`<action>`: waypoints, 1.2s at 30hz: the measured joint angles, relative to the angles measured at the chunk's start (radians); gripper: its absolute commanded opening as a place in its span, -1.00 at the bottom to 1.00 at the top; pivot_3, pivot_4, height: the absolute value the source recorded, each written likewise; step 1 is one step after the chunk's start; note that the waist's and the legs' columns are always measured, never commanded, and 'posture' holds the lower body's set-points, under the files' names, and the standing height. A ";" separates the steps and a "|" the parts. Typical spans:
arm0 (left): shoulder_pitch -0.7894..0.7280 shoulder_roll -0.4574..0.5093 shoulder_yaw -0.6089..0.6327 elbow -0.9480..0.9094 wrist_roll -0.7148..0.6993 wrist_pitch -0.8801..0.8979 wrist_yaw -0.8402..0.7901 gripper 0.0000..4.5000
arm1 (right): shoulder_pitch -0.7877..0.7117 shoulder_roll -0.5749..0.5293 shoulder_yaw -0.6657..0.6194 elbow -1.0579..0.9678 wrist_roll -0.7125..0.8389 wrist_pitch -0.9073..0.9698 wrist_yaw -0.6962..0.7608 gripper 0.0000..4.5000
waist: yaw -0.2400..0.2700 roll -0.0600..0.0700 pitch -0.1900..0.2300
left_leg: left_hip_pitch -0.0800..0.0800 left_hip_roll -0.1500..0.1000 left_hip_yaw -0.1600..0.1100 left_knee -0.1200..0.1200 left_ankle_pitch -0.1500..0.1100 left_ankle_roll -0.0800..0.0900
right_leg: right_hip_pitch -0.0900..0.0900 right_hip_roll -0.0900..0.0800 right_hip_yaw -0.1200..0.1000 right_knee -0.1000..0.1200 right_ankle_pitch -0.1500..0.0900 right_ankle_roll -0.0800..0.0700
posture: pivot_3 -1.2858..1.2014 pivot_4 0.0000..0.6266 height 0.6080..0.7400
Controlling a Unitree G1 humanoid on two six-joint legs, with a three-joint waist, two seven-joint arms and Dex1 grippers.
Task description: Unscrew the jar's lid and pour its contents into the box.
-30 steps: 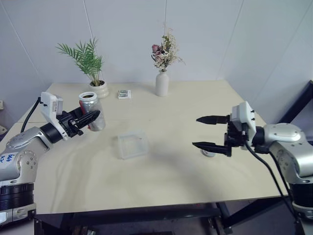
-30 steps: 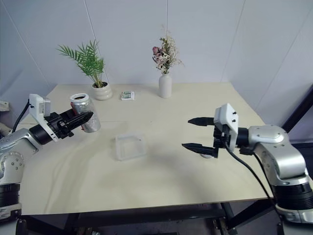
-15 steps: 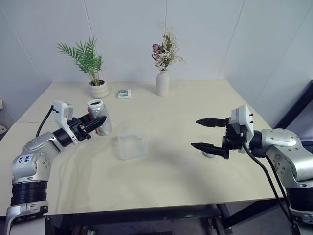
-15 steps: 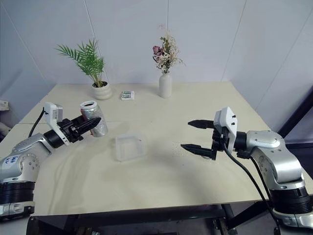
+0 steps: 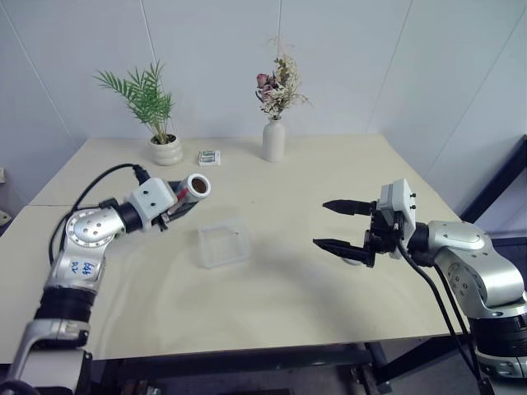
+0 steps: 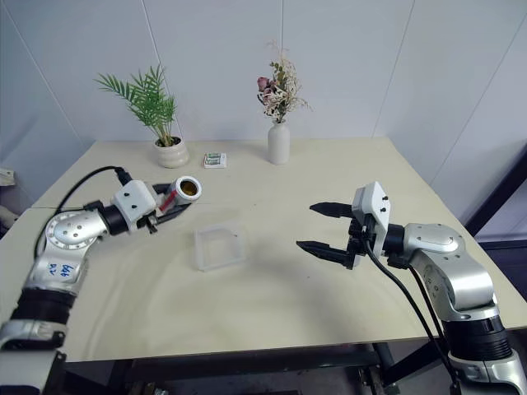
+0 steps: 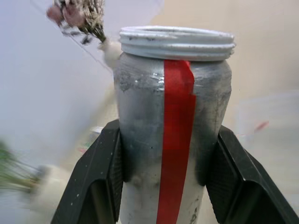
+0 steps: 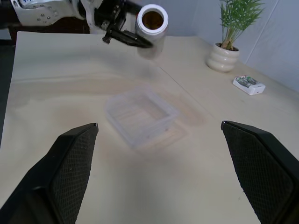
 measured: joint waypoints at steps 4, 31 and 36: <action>-0.150 0.061 -0.135 0.105 0.327 -0.231 0.226 -0.13 | 0.004 0.022 0.001 0.000 0.000 -0.001 -0.016 0.98 | 0.002 0.000 0.000 | 0.000 0.000 0.002 0.000 -0.001 0.001 | 0.000 0.000 0.001 -0.001 0.001 0.002 | 0.03 -0.52 1.00; -0.661 -0.008 -0.868 0.501 1.317 -0.277 1.116 -0.13 | -0.002 0.154 0.001 0.034 0.000 -0.025 -0.112 0.98 | 0.002 -0.001 0.001 | -0.008 -0.001 0.014 0.004 -0.008 0.004 | -0.014 0.000 0.012 0.006 -0.004 0.009 | 0.03 -0.52 1.00; -0.674 0.008 -0.852 0.499 1.271 -0.304 1.111 -0.13 | -0.004 0.156 0.000 0.046 0.000 -0.039 -0.112 0.98 | 0.000 -0.001 0.001 | -0.008 -0.001 0.014 0.004 -0.008 0.004 | -0.015 0.000 0.012 0.007 -0.004 0.009 | 0.03 -0.52 1.00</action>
